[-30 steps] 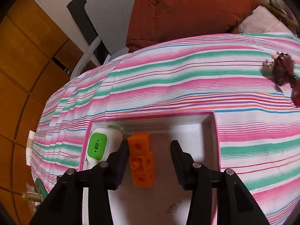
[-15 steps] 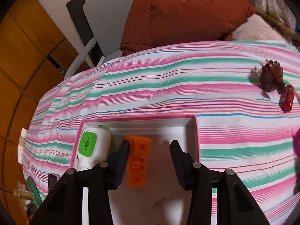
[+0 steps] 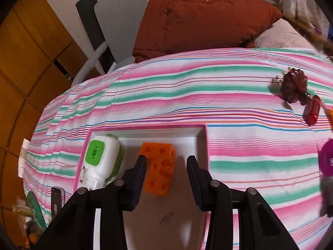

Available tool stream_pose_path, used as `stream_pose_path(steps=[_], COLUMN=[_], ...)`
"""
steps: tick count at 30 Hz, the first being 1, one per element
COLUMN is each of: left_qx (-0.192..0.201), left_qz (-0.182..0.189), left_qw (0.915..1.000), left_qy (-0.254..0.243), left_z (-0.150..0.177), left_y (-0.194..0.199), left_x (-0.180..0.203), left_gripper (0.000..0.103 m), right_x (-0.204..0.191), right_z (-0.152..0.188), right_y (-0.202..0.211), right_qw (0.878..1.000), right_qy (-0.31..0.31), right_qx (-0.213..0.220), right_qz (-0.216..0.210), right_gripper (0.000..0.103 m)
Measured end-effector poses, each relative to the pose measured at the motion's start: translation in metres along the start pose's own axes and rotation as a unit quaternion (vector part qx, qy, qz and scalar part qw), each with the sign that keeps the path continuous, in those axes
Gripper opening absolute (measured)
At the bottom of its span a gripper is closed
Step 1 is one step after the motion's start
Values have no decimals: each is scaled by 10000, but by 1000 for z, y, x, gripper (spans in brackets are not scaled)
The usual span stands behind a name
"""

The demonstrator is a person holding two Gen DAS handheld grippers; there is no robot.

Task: Organize rigid objects
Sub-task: 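Move right tool back toward the toy pile while left tool moves there too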

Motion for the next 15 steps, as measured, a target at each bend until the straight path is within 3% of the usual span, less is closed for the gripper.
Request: stream_pose_path(steps=[7,15], left_qx=[-118,-269], left_qz=[212,494], left_qw=[9996,9972], left_qy=[-155,-492], left_z=[8,18], left_y=[-1,0], left_x=[18,53], left_gripper=[53,53], right_x=[12,58], right_z=[15,35], right_y=[38,83], right_qw=[9994,9969], right_qy=[273,513], right_qx=[155,348], right_qz=[129,487], right_gripper=[42,42])
Point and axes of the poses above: each gripper's, at about its wrist camera, not at the fingertips, and y roughly against the way its jaws point, x to its right, z to its underside, the point moved 5 cm from there along -y, roughly the way its jaws point, and after that the axes turned 1 degree about z, right-handed, at the moved point
